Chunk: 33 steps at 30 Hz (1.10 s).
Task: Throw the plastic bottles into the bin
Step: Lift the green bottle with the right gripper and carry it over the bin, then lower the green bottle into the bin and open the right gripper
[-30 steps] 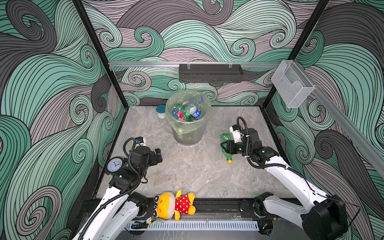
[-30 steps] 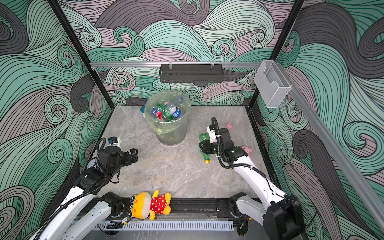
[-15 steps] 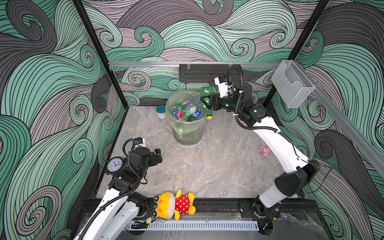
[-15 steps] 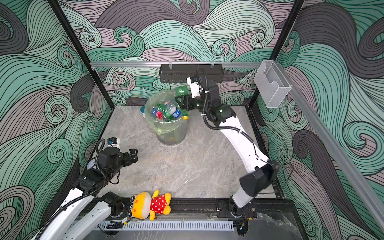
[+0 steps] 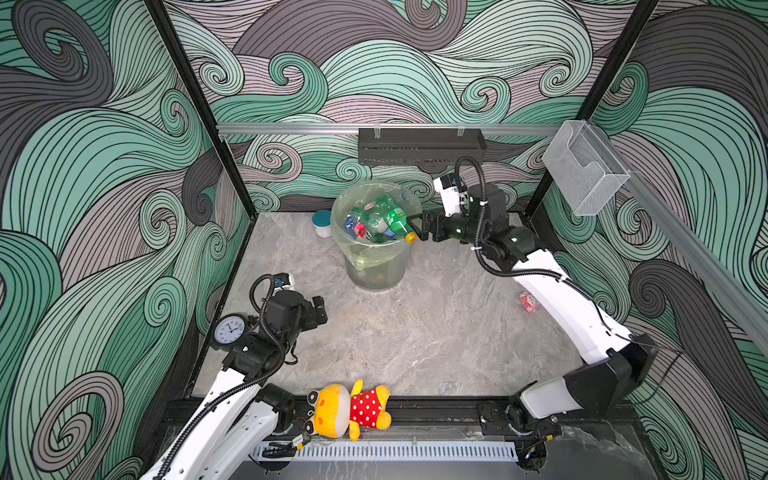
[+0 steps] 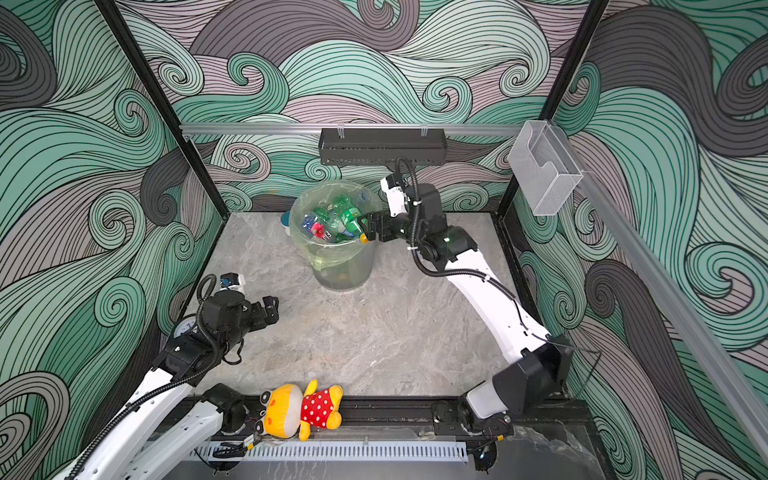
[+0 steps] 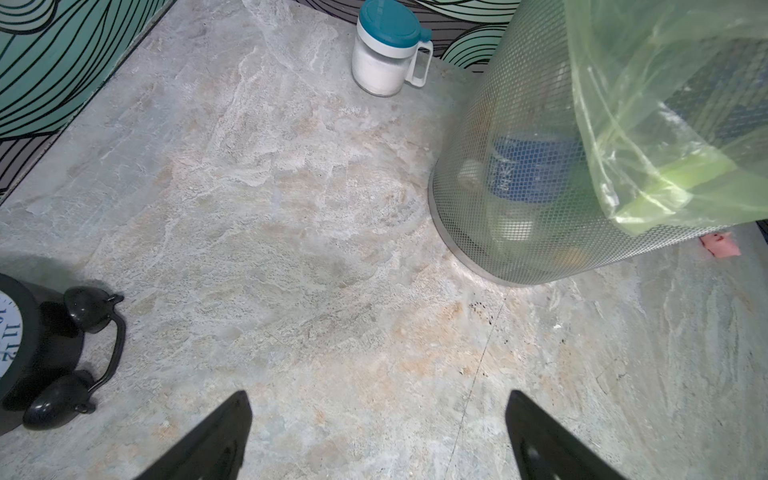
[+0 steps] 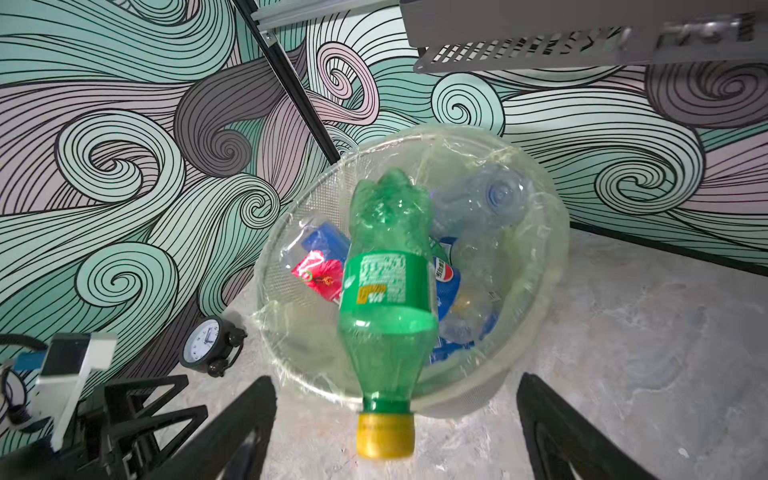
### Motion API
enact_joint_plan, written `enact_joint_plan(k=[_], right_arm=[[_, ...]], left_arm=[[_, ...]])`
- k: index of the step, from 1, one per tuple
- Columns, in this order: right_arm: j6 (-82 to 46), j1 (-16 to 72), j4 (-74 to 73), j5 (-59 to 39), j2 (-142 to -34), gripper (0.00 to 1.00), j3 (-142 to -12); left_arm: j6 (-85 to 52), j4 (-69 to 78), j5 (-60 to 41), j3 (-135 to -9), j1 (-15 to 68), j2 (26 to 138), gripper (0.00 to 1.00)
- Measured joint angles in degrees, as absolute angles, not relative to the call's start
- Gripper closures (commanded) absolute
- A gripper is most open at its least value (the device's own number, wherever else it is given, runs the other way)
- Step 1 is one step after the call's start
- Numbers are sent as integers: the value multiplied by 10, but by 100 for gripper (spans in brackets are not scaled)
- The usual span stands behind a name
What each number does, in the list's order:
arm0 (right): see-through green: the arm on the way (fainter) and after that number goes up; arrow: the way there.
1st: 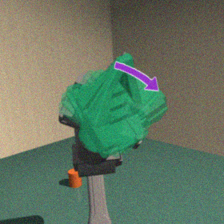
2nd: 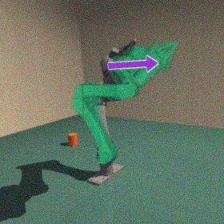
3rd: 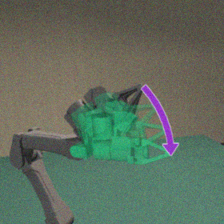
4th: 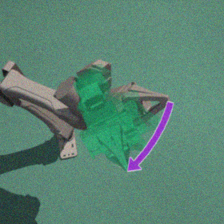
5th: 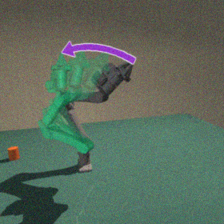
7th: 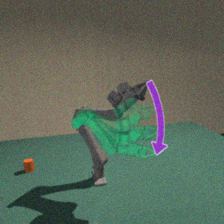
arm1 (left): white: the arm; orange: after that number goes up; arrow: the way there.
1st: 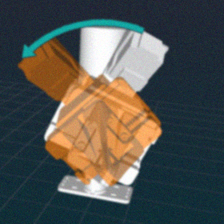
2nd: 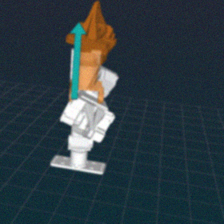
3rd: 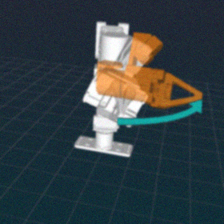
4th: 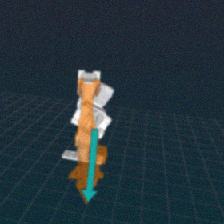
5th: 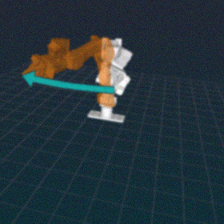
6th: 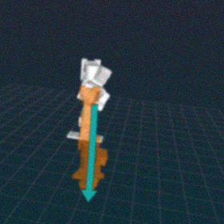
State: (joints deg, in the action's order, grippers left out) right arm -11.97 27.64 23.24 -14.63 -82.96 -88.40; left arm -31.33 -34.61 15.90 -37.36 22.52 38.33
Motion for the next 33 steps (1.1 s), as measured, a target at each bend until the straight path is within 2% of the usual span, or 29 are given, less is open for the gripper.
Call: enact_joint_plan(k=[10, 21, 29, 33], right_arm=[[-105, 258, 237, -139, -761, 21, -823], [-100, 263, 244, -171, -761, 46, -771], [-110, 276, 226, -185, -795, 52, -765], [-114, 280, 216, -185, -827, 60, -774]], left_arm=[[-313, -324, 152, -374, 225, 407, 3], [-313, -324, 152, -374, 225, 398, 3], [-311, -326, 152, -374, 225, 394, 3], [-309, -331, 153, -374, 225, 387, 3]])
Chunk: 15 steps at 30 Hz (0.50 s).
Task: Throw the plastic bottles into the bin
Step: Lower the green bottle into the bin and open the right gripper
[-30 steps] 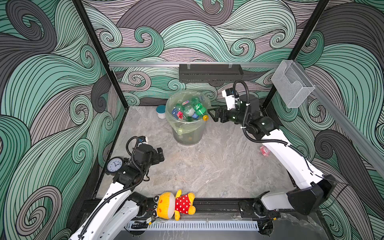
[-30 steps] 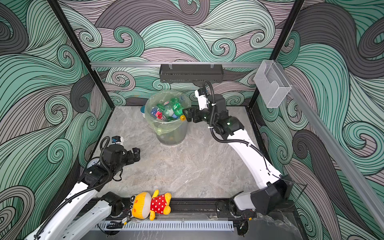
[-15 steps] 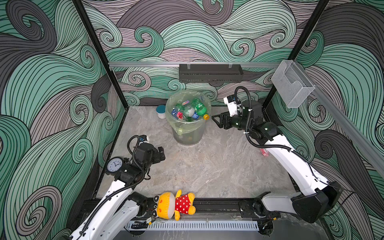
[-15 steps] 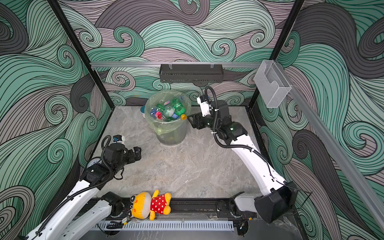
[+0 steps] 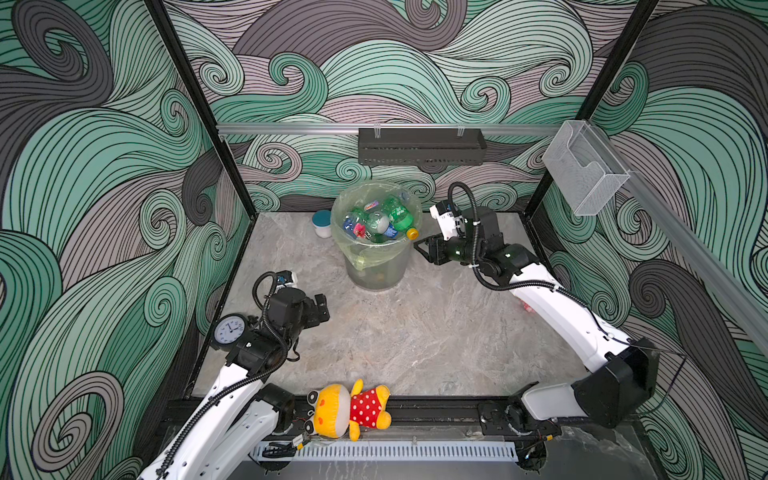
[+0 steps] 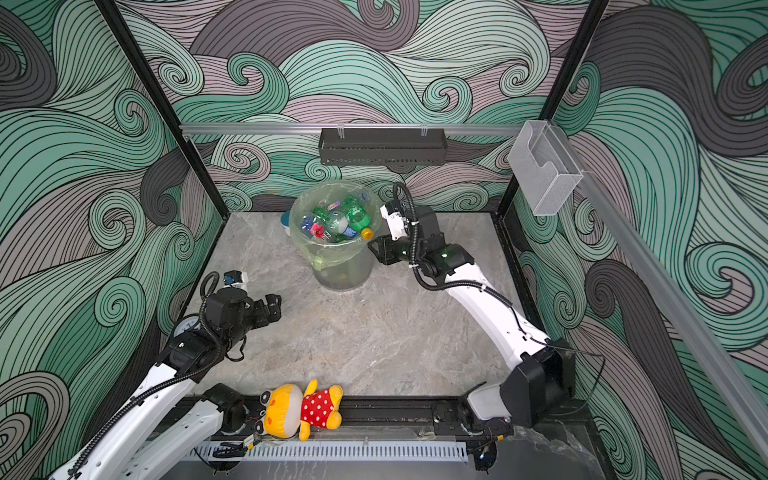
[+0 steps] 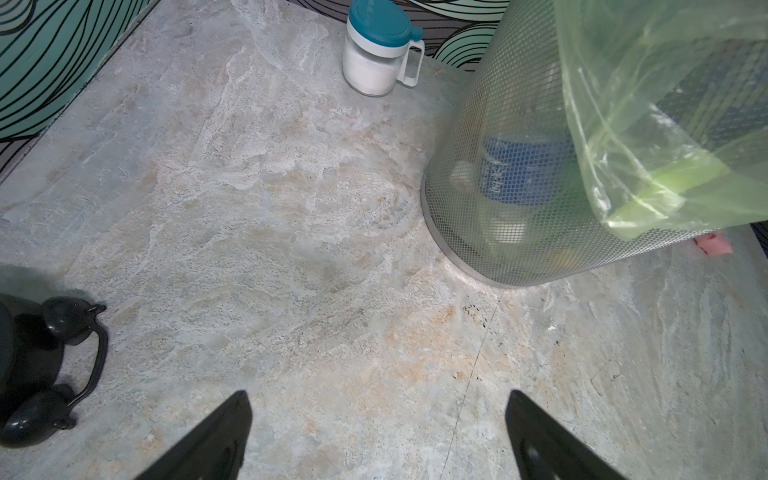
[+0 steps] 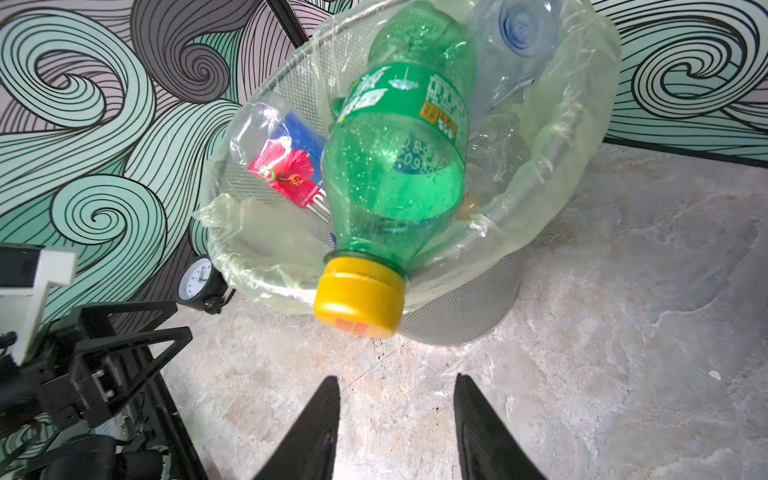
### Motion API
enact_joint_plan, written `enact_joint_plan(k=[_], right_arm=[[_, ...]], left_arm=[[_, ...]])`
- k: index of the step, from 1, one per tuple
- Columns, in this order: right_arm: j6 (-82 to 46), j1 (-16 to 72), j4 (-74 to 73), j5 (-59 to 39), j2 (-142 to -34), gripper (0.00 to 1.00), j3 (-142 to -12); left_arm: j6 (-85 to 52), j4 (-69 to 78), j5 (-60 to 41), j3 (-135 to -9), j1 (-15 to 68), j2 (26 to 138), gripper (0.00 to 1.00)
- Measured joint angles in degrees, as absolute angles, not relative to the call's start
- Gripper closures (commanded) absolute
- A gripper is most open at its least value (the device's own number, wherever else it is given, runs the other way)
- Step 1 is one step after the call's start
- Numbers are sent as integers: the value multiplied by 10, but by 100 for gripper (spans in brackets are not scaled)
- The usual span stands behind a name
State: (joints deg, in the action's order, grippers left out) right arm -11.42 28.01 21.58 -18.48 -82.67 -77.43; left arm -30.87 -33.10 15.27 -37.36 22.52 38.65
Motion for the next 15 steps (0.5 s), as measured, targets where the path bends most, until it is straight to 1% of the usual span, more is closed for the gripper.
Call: enact_joint_plan(k=[3, 7, 15], right_arm=[[-118, 281, 210, -185, -852, 64, -793], [-121, 284, 204, -185, -870, 65, -816], [-120, 297, 204, -185, -869, 67, -835]], left_arm=[[-306, -335, 154, -374, 225, 380, 3], [-303, -340, 159, -374, 225, 372, 3], [-300, -350, 163, -374, 225, 363, 3]])
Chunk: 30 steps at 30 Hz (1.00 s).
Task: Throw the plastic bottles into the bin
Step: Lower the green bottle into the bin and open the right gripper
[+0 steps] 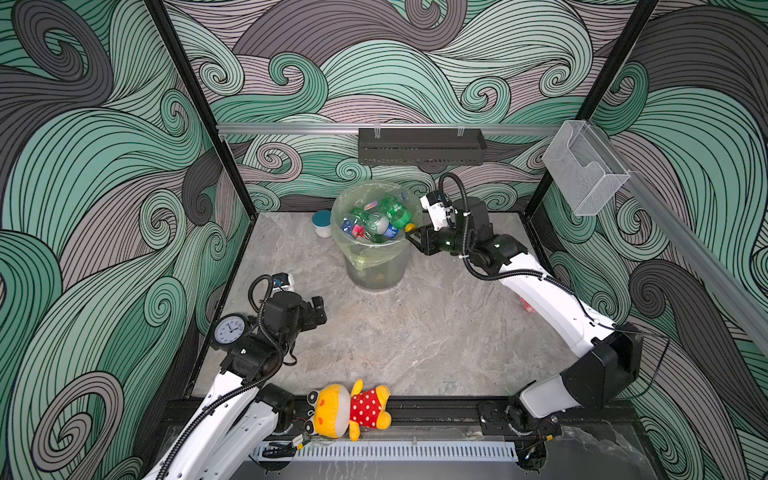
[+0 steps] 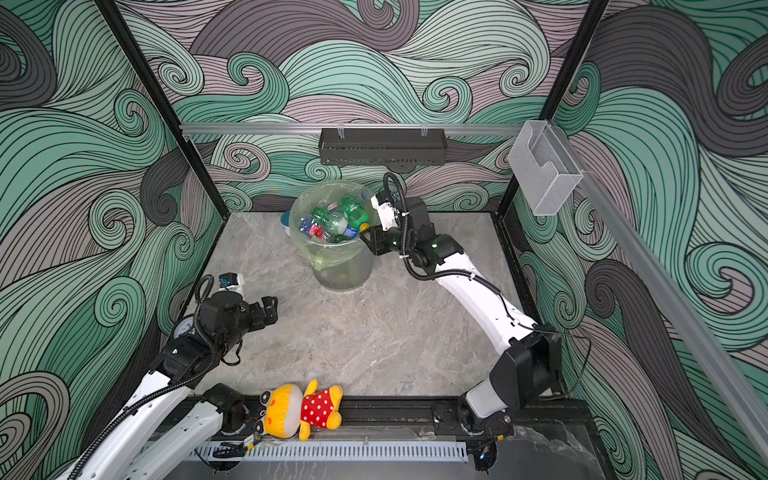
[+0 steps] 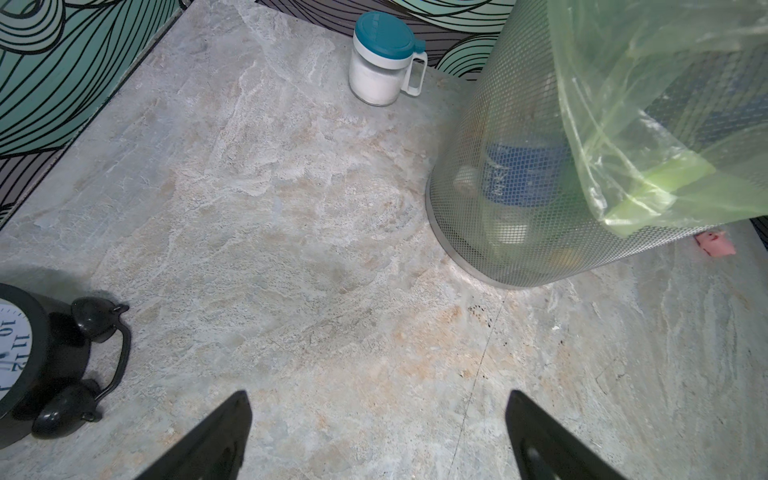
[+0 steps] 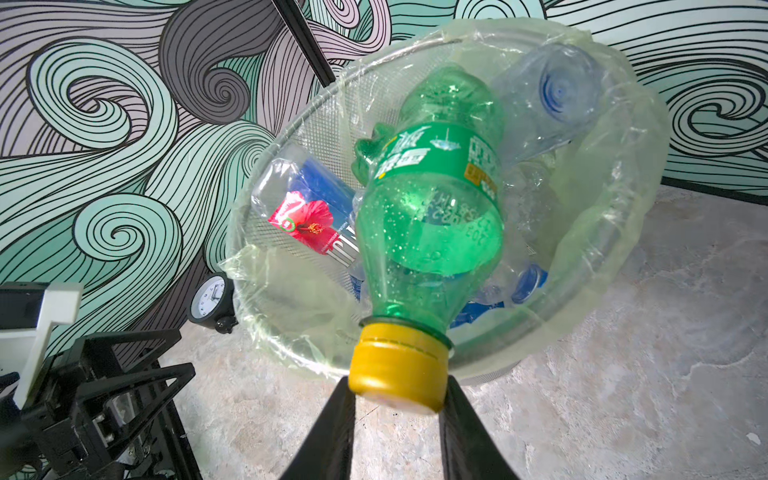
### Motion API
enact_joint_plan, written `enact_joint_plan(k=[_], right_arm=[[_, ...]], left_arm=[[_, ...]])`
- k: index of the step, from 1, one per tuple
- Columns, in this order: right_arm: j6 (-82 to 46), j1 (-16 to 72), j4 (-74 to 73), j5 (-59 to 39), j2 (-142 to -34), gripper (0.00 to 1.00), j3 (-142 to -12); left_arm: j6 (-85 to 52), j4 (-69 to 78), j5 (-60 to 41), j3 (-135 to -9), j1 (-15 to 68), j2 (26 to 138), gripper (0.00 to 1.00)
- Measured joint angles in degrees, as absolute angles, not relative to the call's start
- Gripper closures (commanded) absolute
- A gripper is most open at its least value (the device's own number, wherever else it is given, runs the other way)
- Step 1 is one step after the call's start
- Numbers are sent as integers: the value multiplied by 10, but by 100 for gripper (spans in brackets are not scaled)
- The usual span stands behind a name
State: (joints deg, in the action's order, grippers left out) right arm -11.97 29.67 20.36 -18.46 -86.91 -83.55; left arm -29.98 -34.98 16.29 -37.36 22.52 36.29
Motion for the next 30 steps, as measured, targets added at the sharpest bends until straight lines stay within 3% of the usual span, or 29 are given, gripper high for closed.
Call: enact_joint_plan(k=[8, 19, 25, 30], right_arm=[[-108, 297, 223, -183, -884, 72, -875], [-102, 304, 243, -198, -986, 72, -977], [-95, 306, 262, -198, -1006, 69, -997], [-81, 306, 282, -193, -1001, 60, -1027]], left_arm=[[-300, -350, 163, -373, 225, 361, 3], [-300, -352, 165, -373, 225, 346, 3], [-300, -352, 165, -373, 225, 347, 3], [-300, -352, 166, -373, 225, 352, 3]])
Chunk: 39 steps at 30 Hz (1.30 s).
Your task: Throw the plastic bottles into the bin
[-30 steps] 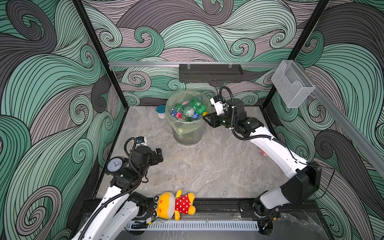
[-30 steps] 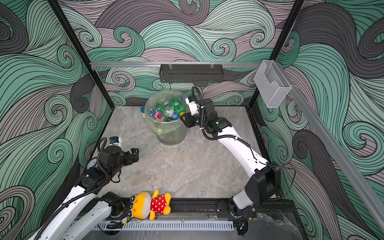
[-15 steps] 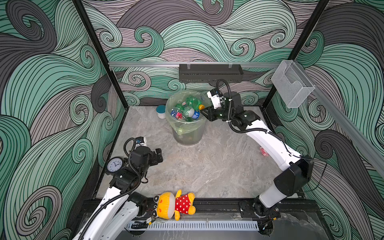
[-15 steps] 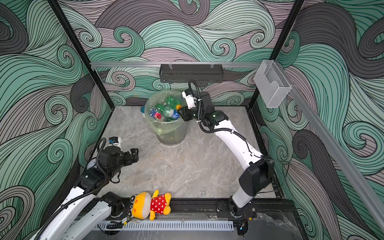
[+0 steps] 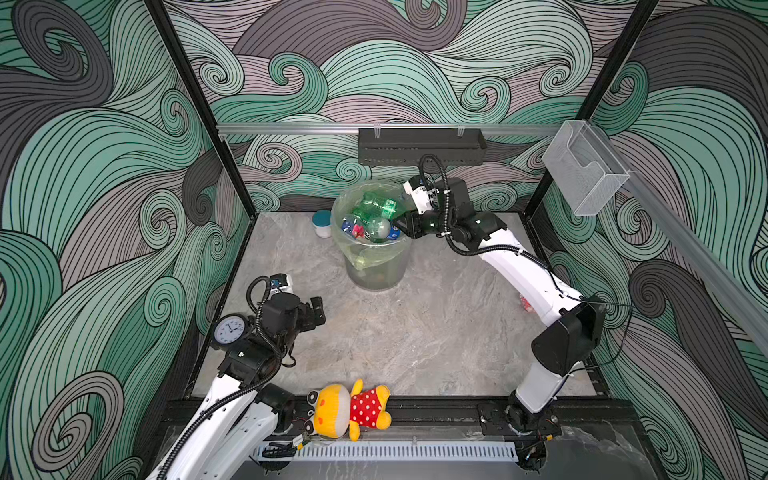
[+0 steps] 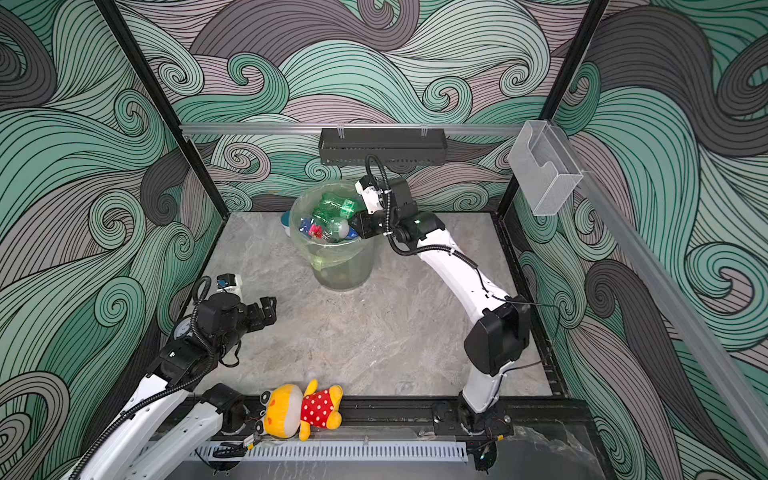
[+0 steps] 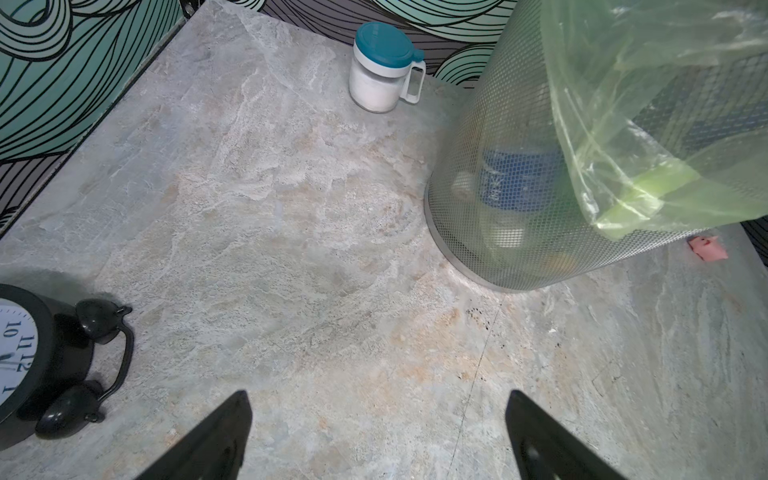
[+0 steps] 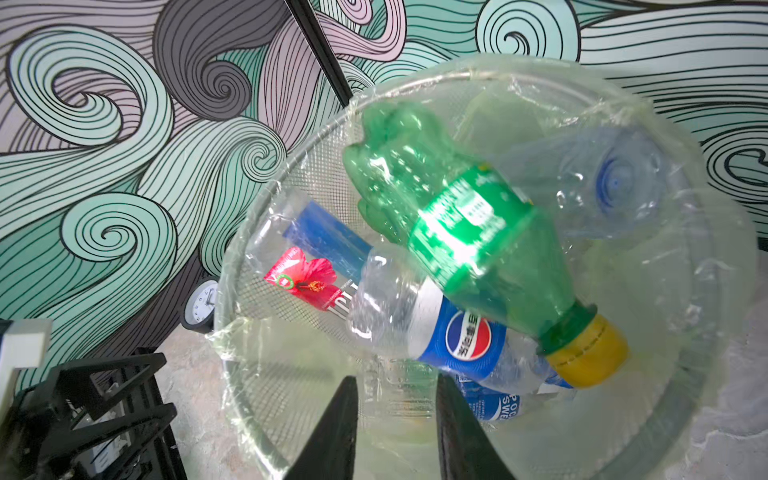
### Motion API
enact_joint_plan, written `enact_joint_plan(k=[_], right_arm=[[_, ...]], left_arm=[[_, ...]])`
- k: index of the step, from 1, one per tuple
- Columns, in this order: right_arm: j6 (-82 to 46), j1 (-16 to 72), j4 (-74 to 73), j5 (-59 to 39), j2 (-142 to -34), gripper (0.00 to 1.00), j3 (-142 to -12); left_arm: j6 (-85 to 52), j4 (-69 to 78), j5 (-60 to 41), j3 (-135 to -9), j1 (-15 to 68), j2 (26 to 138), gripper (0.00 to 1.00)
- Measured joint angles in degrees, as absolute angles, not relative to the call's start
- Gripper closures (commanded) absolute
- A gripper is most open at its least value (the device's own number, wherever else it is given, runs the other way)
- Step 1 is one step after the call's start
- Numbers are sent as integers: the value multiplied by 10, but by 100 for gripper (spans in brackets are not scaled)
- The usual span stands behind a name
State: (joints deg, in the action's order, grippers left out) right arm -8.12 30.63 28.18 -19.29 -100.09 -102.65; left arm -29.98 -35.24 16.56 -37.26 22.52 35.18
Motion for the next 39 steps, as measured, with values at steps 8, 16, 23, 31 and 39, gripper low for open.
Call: enact_joint_plan(k=[8, 16, 23, 31, 39], right_arm=[[-60, 301, 300, -157, -886, 31, -941], [-66, 223, 268, -103, -711, 4, -732], [-72, 148, 193, -22, -607, 0, -511], [-64, 47, -9, 95, -547, 0, -258], [-54, 10, -260, 131, -628, 0, -147]], left_arm=[[-292, -333, 183, -365, 225, 373, 2], [-259, -244, 259, -339, 225, 463, 1], [-182, -127, 335, -327, 196, 560, 1], [-106, 23, 370, -298, 148, 639, 1], [-68, 214, 339, -195, 94, 695, 1]])
